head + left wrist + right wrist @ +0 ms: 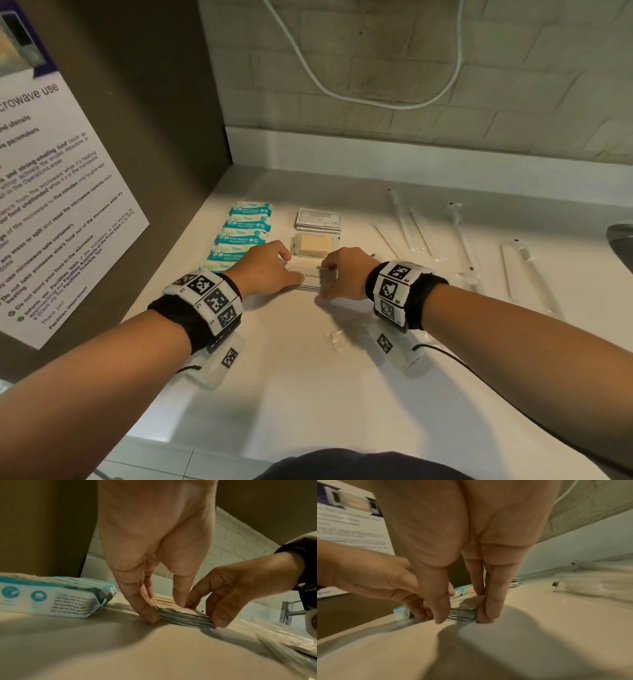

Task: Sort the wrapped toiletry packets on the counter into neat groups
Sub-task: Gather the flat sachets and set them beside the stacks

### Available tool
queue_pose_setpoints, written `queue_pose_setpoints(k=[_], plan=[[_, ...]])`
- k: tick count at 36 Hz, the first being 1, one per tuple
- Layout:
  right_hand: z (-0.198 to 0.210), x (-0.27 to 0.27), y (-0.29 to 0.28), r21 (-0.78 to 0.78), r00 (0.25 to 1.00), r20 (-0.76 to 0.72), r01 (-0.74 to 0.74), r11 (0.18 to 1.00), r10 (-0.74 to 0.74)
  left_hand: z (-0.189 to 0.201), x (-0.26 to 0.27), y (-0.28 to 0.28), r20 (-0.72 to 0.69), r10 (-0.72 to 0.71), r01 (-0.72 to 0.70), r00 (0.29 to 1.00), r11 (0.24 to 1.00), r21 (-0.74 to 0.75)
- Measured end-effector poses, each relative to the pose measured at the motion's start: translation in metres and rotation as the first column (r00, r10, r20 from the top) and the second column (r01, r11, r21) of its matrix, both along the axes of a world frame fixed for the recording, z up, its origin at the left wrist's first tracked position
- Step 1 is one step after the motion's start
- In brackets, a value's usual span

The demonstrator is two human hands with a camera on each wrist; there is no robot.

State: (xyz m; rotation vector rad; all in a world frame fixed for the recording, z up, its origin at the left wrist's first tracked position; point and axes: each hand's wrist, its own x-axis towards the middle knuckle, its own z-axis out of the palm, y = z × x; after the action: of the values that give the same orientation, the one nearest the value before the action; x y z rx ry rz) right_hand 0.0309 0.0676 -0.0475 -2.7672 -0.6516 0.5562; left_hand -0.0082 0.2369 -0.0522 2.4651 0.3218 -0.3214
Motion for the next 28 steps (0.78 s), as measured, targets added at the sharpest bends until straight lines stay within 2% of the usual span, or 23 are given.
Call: queue_pose_setpoints(k=[4,10,16,28], plan=[[-0.001,0.002,0.006,-0.072,0.998,0.036,-0.05,0.996,0.052,0.006,-0.001,-0.002,0.012,-0.117,0.116,0.993,0.99,0.085],[-0.002,0.007,0.011,-0.107,0.995,0.056,-0.077,0.991,0.084,0.006,0.002,-0.006,0.013,-0.202,0.196,0.979,0.96,0.202],[-0.006,0.008,0.014,-0.111,0.995,0.076,-0.049,0.993,0.058,0.005,0.005,-0.009,0.004,-0.24,0.229,0.971,0.932,0.281],[-0.008,0.013,0.015,-0.117,0.994,0.087,-0.057,0.992,0.067,0.003,0.012,-0.01,-0.028,-0.237,0.234,0.971,0.926,0.297]])
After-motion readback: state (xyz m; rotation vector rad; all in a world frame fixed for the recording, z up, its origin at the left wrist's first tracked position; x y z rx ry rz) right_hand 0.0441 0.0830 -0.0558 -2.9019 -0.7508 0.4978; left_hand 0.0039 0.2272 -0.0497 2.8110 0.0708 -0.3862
